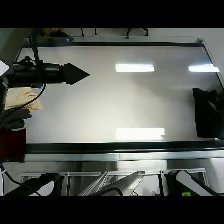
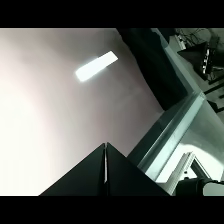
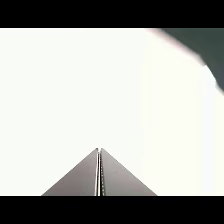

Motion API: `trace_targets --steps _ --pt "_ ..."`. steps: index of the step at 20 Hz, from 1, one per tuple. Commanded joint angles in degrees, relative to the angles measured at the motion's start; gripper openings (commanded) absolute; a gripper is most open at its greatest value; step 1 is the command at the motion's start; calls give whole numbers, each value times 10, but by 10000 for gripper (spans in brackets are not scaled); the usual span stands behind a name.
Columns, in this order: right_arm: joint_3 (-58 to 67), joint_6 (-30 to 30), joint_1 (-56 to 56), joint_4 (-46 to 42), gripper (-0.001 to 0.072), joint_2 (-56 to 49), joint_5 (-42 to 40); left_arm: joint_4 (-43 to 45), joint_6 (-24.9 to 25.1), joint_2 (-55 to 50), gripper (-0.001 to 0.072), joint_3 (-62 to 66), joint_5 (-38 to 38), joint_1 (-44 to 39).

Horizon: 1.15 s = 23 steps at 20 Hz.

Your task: Fold the shirts.

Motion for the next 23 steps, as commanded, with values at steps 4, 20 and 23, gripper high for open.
trace_targets --steps 4,20,23 --pt "-132 12 374 3 26 54 25 54 -62 150 11 -216 29 -101" --pt "-194 42 477 -33 27 82 7 122 -220 431 12 -510 121 -204" --pt "-194 42 477 -33 27 82 7 122 -231 460 13 -514 125 -204"
